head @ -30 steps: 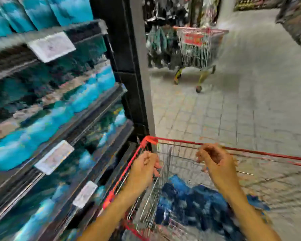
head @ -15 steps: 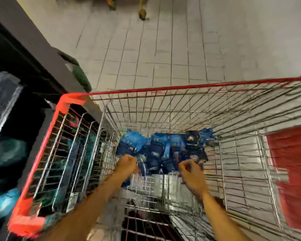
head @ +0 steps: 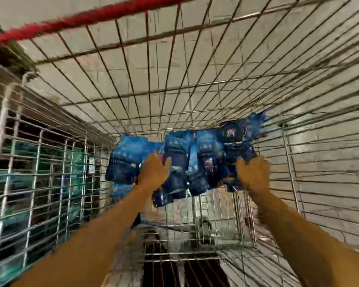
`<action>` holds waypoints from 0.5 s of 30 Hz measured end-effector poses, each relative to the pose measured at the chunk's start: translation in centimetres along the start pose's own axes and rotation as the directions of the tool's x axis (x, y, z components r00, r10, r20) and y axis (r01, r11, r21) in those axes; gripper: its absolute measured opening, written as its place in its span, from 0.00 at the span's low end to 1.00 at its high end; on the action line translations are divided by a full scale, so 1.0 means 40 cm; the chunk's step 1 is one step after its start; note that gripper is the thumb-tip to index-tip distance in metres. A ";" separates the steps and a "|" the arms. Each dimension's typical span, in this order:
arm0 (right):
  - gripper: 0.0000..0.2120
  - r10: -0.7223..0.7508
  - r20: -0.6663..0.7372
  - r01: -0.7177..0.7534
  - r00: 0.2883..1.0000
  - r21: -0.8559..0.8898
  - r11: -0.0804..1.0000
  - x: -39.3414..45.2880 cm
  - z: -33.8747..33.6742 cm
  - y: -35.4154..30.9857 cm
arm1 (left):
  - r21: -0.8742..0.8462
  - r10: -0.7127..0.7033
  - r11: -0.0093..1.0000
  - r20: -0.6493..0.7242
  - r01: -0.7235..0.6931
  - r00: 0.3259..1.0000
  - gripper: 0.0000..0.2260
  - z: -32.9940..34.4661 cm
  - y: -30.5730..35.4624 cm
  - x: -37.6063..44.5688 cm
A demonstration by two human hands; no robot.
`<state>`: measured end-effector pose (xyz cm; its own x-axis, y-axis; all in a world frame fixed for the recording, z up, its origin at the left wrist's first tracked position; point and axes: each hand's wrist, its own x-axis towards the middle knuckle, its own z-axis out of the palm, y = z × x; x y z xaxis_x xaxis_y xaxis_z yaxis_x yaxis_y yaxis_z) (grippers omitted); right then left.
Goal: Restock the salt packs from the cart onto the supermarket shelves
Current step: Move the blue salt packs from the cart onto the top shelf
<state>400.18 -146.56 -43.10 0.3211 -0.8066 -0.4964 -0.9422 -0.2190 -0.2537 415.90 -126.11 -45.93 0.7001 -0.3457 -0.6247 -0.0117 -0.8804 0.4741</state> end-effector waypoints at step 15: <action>0.09 0.210 0.261 -0.316 0.942 0.489 0.813 0.227 0.096 0.013 | 0.223 -0.254 0.941 -0.027 0.253 0.967 0.26 0.157 0.096 0.238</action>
<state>402.97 -151.90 -50.92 0.1299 -0.6626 -0.7376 -0.8208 0.3454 -0.4549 418.02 -134.82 -53.95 0.6991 -0.1019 -0.7078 0.0073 -0.9887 0.1496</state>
